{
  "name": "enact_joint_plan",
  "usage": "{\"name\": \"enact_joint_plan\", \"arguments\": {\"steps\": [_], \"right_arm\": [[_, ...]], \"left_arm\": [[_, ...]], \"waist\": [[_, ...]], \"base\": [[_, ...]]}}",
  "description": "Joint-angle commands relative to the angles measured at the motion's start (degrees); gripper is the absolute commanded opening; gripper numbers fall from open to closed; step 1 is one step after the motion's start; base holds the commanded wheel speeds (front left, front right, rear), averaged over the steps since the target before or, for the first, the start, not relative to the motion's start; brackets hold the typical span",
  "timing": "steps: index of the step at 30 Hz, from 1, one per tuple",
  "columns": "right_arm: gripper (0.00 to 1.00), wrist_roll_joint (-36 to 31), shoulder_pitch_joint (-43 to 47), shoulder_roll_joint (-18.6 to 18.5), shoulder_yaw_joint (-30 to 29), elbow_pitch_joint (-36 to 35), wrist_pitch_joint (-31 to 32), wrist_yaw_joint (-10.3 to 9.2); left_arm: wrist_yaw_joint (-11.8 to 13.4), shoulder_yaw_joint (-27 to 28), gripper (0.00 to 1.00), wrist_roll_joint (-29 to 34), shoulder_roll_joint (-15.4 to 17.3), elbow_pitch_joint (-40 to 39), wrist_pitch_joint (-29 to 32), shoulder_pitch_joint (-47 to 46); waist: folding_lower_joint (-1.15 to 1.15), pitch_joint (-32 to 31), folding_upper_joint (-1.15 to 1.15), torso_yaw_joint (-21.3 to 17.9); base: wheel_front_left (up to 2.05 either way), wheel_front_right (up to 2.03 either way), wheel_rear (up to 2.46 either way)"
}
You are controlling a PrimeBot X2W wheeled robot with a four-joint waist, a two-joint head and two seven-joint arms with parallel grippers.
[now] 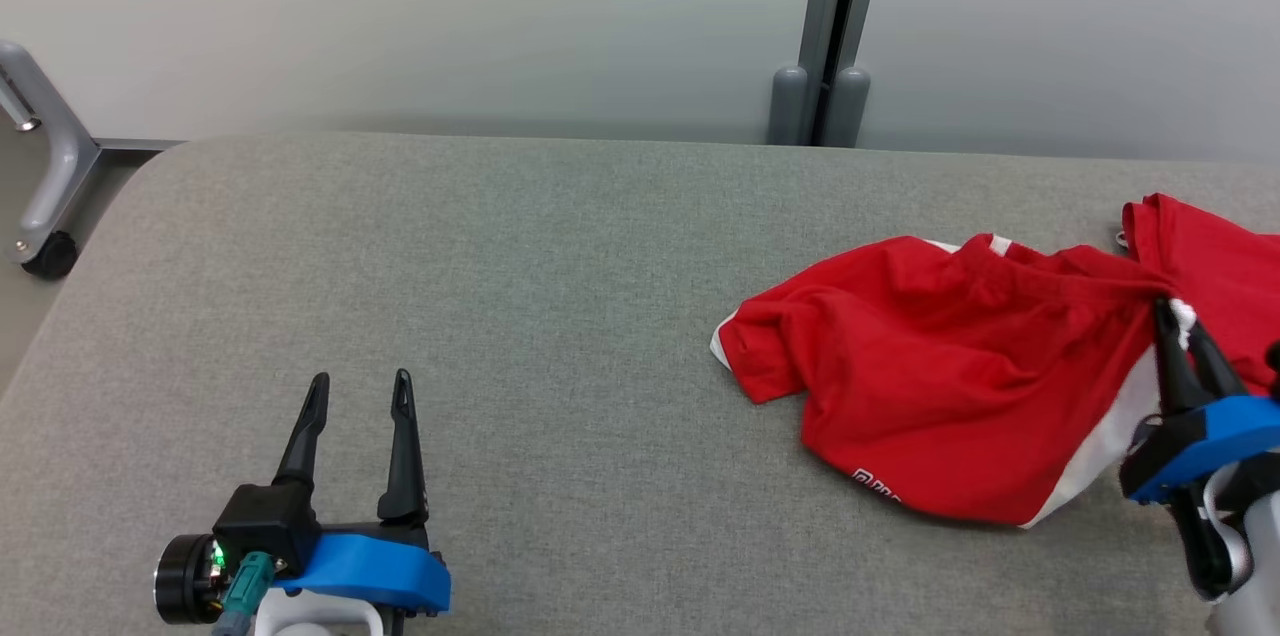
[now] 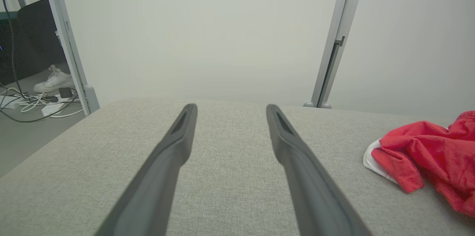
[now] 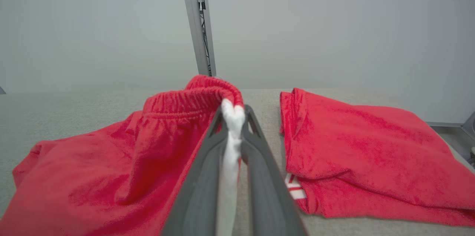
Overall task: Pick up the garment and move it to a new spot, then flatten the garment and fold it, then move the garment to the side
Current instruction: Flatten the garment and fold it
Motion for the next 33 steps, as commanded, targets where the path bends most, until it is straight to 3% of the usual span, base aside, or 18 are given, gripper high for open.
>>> {"name": "enact_joint_plan", "arguments": {"steps": [1, 9, 14, 20, 27, 28, 29, 30, 33], "right_arm": [[0.00, -0.26, 0.74, 0.46, 0.72, -1.65, 0.30, 0.03], [0.00, -1.04, 1.39, 7.04, 9.16, -14.51, 5.21, 0.03], [0.00, -1.25, 1.26, 11.61, 16.99, -18.11, 7.14, 0.03], [0.00, -0.44, 1.16, 14.46, 27.62, -15.73, 6.65, 0.03], [0.00, 4.31, 0.65, 14.70, 40.45, -9.18, 4.29, 0.03], [0.05, 5.30, 0.55, 14.73, 42.05, -8.13, 4.21, 0.03], [0.78, 6.09, 0.19, 14.71, 43.15, -7.56, 3.59, 0.03], [1.00, 6.87, -0.26, 14.71, 44.13, -7.00, 3.09, 0.03], [1.00, 8.68, -1.25, 14.71, 45.78, -5.59, 1.47, 0.03]], "left_arm": [[-0.27, 0.38, 1.00, 0.03, 0.14, 0.01, -0.24, 0.40], [-0.38, 0.17, 1.00, 0.29, -0.25, -0.18, -0.24, -0.09], [-0.36, 0.20, 1.00, 0.17, -0.55, 0.09, -0.24, -0.26], [-0.88, -0.39, 1.00, 0.31, -1.39, 0.50, -0.24, -1.05], [-0.97, -0.30, 1.00, 0.56, -2.06, 0.86, -0.24, -1.66], [-0.97, -0.26, 1.00, 0.59, -2.13, 0.93, -0.24, -1.59], [-0.98, -0.13, 1.00, 0.59, -2.19, 0.99, -0.24, -1.55], [-0.96, 0.01, 1.00, 0.57, -2.26, 1.01, -0.24, -1.50], [-0.86, 0.51, 1.00, 0.63, -2.39, 1.06, -0.24, -1.19]], "waist": [[0.00, -0.24, 0.00, 0.03], [0.00, -0.88, 0.00, 2.99], [0.00, -0.50, 0.00, 5.62], [0.00, 0.54, 0.00, 8.94], [0.00, 1.58, 0.00, 10.75], [0.00, 1.68, 0.00, 10.76], [0.00, 1.77, 0.00, 10.71], [0.00, 1.88, 0.00, 10.56], [0.00, 1.95, 0.00, 9.63]], "base": [[0.00, 0.00, 0.00], [0.00, 0.00, 0.00], [0.00, 0.00, 0.00], [0.00, 0.00, 0.00], [0.00, 0.00, 0.00], [0.00, 0.00, 0.00], [0.00, 0.00, 0.00], [0.00, 0.00, 0.00], [0.00, 0.00, 0.00]]}}
